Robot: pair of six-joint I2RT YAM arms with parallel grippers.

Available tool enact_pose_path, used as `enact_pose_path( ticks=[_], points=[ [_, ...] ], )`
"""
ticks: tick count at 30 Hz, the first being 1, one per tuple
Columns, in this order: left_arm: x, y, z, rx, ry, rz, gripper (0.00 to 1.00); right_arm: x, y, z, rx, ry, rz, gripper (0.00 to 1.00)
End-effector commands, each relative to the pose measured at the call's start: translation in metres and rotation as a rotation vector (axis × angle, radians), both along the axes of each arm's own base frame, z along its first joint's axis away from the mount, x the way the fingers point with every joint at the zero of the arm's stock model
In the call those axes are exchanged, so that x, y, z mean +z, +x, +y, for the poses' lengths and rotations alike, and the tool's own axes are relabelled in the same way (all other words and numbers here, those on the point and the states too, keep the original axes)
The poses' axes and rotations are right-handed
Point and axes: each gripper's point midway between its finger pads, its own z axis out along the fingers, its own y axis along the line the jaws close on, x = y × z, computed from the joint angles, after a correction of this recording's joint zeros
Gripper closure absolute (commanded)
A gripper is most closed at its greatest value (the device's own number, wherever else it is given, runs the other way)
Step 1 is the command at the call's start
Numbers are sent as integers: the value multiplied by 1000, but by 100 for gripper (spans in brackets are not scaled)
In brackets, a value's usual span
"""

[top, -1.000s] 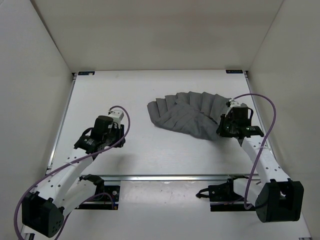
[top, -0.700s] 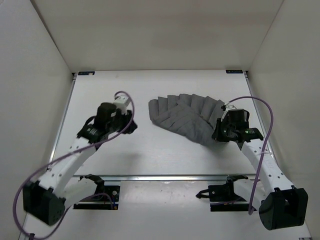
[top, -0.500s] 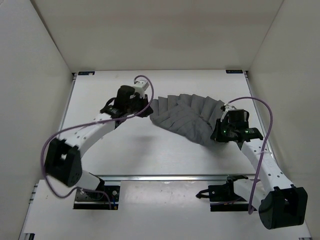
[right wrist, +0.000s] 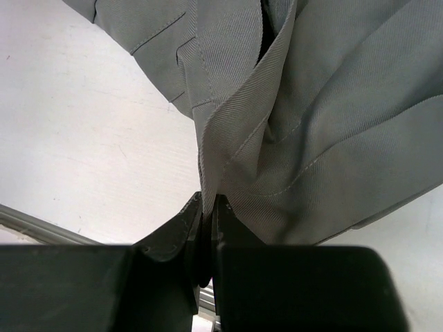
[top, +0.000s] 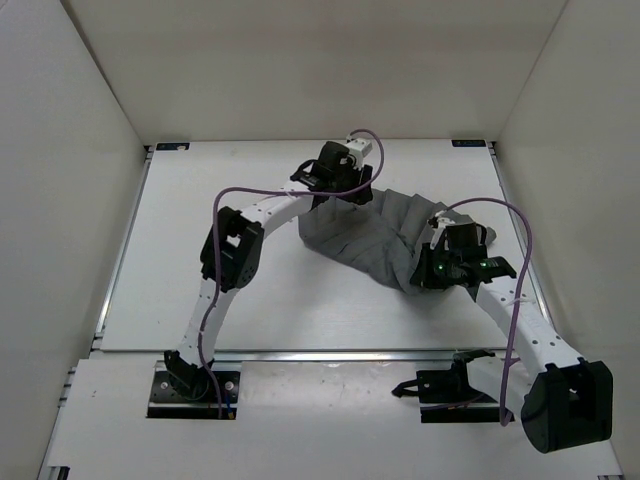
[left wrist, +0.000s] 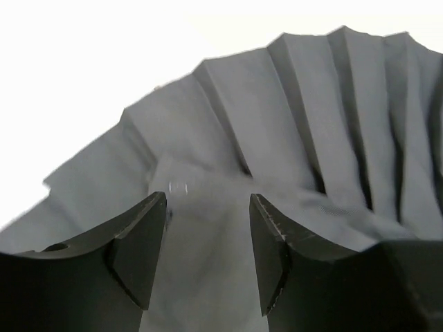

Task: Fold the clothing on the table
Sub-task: Flatten the skirt out

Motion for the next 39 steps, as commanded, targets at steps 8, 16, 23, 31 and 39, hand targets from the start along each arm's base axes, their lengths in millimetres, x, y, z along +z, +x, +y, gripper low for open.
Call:
enact_pose_path(
  ticks=[8,16,23,31,39],
  points=[
    [-33,29,-13,14,72,40,35,1,7,1,8,31,-23,100],
    [-55,13,-18,-30,40,138,47,1,8,4,20,36,-34,100],
    [-37,2,-13,-46,-44,149,75,0,8,3,14,39,-31,100],
    [20,-1,11,-15,-111,113,86,-5,7,4,25,29,-10,100],
    [102,-34,73,33,-261,19,100,14,9,-5,50,8,-53,100]
  ],
)
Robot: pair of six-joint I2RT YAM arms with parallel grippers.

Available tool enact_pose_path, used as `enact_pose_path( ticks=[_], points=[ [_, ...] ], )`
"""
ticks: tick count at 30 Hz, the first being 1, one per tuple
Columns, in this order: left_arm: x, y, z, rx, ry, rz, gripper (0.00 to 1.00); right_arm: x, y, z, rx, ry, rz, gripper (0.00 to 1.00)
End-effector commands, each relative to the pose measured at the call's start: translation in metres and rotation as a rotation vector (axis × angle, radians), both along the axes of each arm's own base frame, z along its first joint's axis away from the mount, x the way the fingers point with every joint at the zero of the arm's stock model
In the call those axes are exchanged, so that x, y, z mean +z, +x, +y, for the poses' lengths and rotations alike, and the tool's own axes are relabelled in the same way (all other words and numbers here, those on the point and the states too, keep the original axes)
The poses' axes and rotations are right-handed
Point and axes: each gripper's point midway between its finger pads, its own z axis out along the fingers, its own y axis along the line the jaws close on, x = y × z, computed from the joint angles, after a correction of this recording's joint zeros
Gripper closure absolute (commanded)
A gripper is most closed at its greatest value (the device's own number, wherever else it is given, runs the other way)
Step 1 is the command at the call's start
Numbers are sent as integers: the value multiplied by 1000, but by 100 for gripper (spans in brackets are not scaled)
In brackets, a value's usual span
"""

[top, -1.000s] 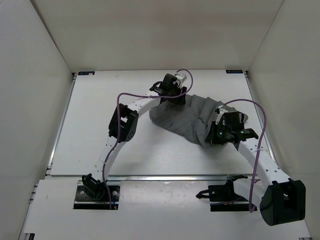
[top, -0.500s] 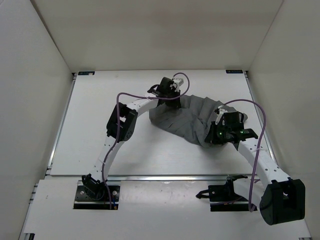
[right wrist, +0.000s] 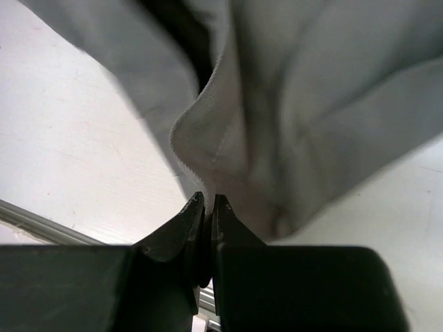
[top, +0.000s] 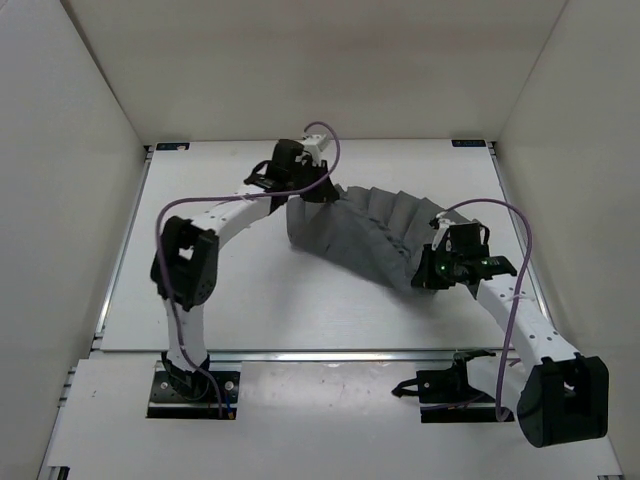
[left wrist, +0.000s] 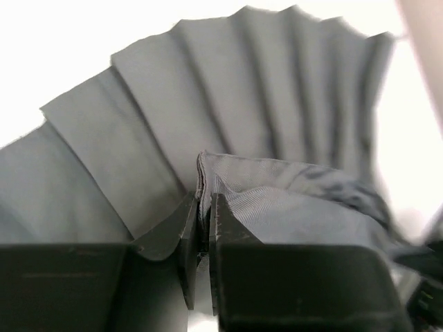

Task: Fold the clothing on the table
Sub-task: Flatten the skirt out

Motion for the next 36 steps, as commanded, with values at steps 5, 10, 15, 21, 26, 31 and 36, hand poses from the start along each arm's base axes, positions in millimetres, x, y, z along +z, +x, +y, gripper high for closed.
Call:
enact_pose_path(
  ticks=[5,10,15,21,26,31,36],
  points=[
    [157,-62,68,41,-235,-274,100,99,13,0,89,28,-299,100],
    [253,-122,139,190,-286,-522,100,219,1,12,188,87,-611,100],
    [317,-163,189,292,-341,-677,100,283,4,32,286,200,-741,100],
    [272,-130,202,373,-268,-606,100,279,48,58,404,373,-740,100],
    [240,-84,197,379,-260,-600,100,253,110,80,452,354,-702,100],
    [265,-28,193,375,-207,-620,100,325,153,87,481,287,-837,100],
    [321,-33,207,418,-204,-748,100,384,162,72,474,216,-931,100]
  ],
)
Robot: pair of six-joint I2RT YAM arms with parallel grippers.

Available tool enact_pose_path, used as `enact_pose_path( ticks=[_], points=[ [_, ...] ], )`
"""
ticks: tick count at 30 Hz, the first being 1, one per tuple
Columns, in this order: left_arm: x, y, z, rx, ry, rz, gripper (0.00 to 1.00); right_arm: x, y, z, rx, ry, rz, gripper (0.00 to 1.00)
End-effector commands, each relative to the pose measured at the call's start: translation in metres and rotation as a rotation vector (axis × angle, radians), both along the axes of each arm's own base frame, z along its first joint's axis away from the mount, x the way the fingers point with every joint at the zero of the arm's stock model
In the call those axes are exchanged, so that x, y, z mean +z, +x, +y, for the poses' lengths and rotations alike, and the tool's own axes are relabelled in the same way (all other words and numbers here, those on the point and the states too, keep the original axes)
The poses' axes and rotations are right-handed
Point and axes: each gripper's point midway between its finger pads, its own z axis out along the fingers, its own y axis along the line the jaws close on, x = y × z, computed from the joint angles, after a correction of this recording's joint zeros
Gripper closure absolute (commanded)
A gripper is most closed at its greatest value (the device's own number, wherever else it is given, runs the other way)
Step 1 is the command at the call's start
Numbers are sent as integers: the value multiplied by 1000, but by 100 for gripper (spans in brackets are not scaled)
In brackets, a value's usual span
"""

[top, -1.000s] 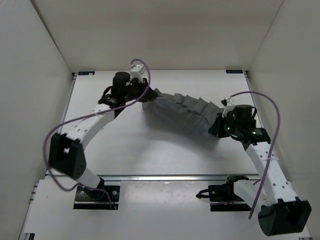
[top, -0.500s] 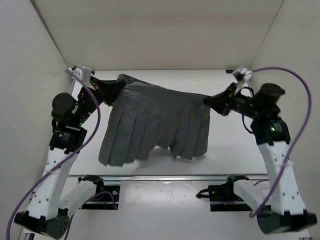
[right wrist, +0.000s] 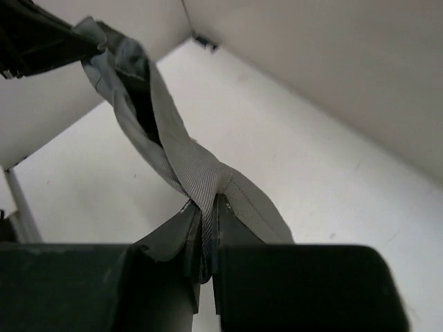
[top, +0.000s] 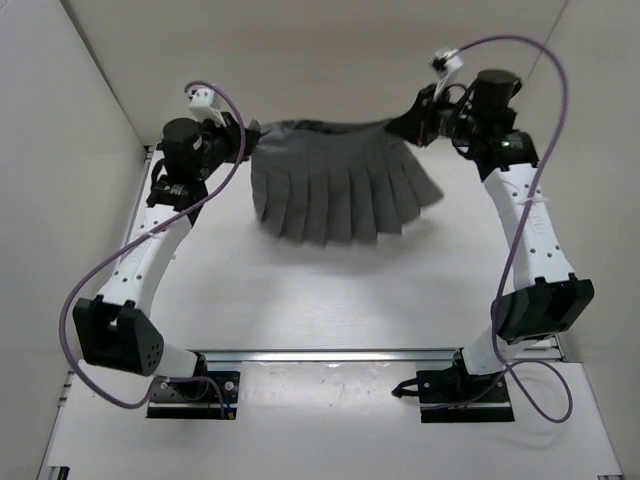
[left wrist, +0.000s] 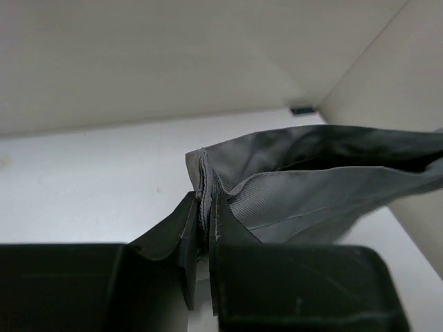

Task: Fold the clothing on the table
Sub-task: Flatten the skirt out, then fold the skirt

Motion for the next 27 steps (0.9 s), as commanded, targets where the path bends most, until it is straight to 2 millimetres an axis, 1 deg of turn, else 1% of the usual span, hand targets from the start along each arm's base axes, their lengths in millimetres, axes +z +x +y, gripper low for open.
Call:
enact_pose_path(
  ticks=[1,2,3,4,5,6,7,8,9,10,11,12,13,14,15,16,17,18,19,20,21,22,24,25,26,27],
  points=[
    [100,-33,17,36,-20,-258,100,86,-21,-13,8,-11,-246,100],
    [96,-35,16,36,-25,-259,100,82,-22,-17,8,-6,-230,100],
    [86,-42,16,39,-30,-252,100,63,-15,-23,-6,-17,-194,100],
    [67,-45,14,36,-31,-228,100,47,-18,-22,-3,-17,-169,100],
    [45,-49,16,46,-32,-188,100,39,-21,-26,-10,-18,-162,100],
    [37,-52,14,44,-39,-184,100,16,-23,-26,-12,-17,-121,100],
    [18,-58,11,33,-50,-157,100,-12,-27,-27,-20,-20,-76,100],
    [-7,-63,12,36,-53,-106,100,-26,-25,-29,-41,-26,-65,100],
    [-21,-67,9,33,-54,-78,100,-57,-35,-28,-47,-39,-6,100],
    [-44,-77,5,20,-62,-35,100,-98,-45,-22,-46,-31,90,100],
    [-69,-87,7,36,-78,21,100,-105,-52,-20,-72,-35,93,100],
    [-97,-100,4,43,-95,90,100,-136,-67,-22,-93,-46,140,100],
    [-115,-113,-4,17,-89,133,100,-166,-88,-17,-97,-69,194,100],
    [-136,-129,-5,25,-85,187,100,-195,-108,-11,-83,-88,255,100],
    [-151,-149,-12,3,-88,221,100,-201,-121,-13,-98,-106,260,100],
    [-165,-164,-20,-14,-72,264,100,-216,-142,-7,-76,-116,292,100],
    [-183,-180,-14,2,-82,319,100,-238,-164,-4,-58,-134,364,100],
    [-189,-196,-13,-13,-113,339,100,-240,-178,-5,-62,-131,396,100],
    [-187,-206,-6,-7,-143,336,100,-245,-197,-4,-41,-116,419,100],
    [-205,-218,-4,-16,-145,391,100,-258,-213,-7,-35,-118,471,100],
    [-204,-224,2,-4,-167,379,100,-250,-222,-6,-19,-77,457,100],
    [-208,-227,5,1,-171,389,100,-249,-231,-7,-1,-51,445,99],
    [-200,-231,4,-19,-191,361,100,-245,-232,-12,-11,-10,437,100],
    [-198,-228,3,-21,-182,362,100,-241,-230,-13,-5,-1,435,100],
    [-198,-227,-2,-42,-187,356,100,-236,-222,-14,-9,12,425,100],
    [-189,-220,-8,-62,-193,333,100,-231,-210,-18,-34,19,418,100]
  ],
)
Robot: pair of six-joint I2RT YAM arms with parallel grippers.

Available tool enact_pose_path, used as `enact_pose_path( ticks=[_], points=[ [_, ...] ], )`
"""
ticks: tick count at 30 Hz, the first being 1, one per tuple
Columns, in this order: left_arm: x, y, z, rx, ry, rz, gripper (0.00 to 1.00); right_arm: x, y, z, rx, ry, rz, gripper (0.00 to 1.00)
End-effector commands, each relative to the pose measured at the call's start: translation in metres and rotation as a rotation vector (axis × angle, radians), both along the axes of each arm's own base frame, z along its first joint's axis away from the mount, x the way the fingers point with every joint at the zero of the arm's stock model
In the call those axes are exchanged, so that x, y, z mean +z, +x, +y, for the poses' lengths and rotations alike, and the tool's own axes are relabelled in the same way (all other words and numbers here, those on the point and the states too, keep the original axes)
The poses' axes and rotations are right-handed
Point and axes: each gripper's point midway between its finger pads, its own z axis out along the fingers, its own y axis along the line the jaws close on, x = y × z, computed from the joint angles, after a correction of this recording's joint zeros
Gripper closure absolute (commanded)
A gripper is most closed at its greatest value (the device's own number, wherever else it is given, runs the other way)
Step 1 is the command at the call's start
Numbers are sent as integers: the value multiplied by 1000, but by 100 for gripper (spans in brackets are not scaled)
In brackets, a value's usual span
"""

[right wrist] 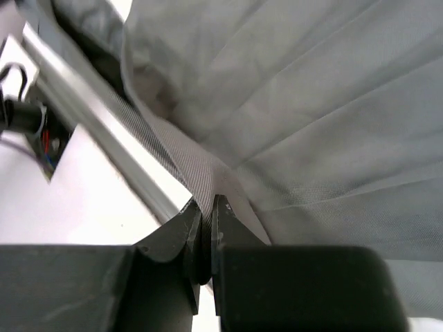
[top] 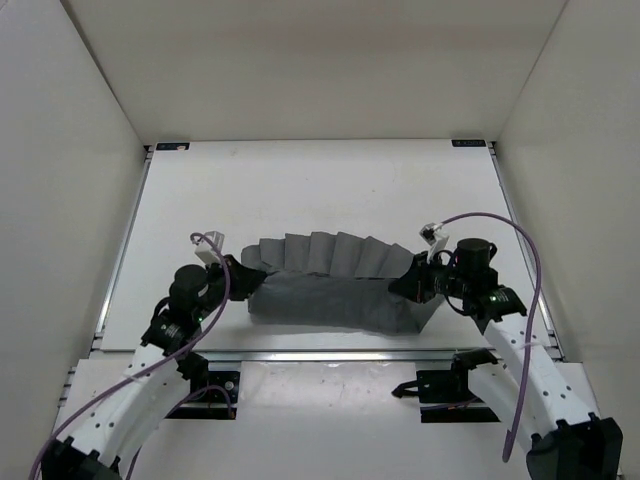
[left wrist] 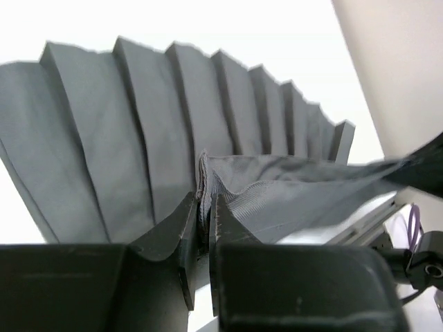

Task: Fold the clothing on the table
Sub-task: Fold the skirt

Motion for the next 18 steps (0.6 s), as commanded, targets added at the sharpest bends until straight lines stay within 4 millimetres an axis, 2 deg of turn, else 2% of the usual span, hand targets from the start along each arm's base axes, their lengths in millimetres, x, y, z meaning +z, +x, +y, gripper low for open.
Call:
enact_pose_path(
  ticks=[1,2,5,6,8,9,10,11,12,13,14,15,16,17,18],
  points=[
    [2,14,-9,-12,-8,31,100,18,29,-4,-37,45,-36,100],
    [14,21,-13,-17,-19,-11,100,20,41,-7,-68,32,-31,100],
    [36,68,-8,76,26,-71,100,22,87,-23,-180,11,-36,100],
    [41,90,-7,99,44,-80,100,30,102,-28,-207,19,-60,100],
    [45,131,-15,97,86,-64,100,17,130,-32,-250,5,-12,100],
    [39,144,-14,104,114,-54,100,12,146,-33,-254,-3,-4,100],
    [38,166,-20,105,131,-47,100,22,163,-37,-285,-10,-37,100],
    [32,187,-24,93,151,-34,100,7,174,-39,-308,-24,10,100],
    [27,198,-23,98,149,-17,86,6,188,-38,-305,-9,34,100],
    [15,216,-27,91,147,11,71,18,203,-41,-309,13,8,93],
    [2,228,-27,83,150,44,66,8,212,-43,-324,11,43,85],
    [-2,233,-25,78,130,63,64,8,223,-44,-321,0,32,81],
    [-8,238,-24,74,105,80,59,13,230,-47,-335,-8,19,73],
    [-20,234,-23,76,91,106,36,8,235,-54,-367,-29,27,62],
    [-16,236,-19,87,69,79,10,13,239,-57,-381,-38,9,46]
  ],
)
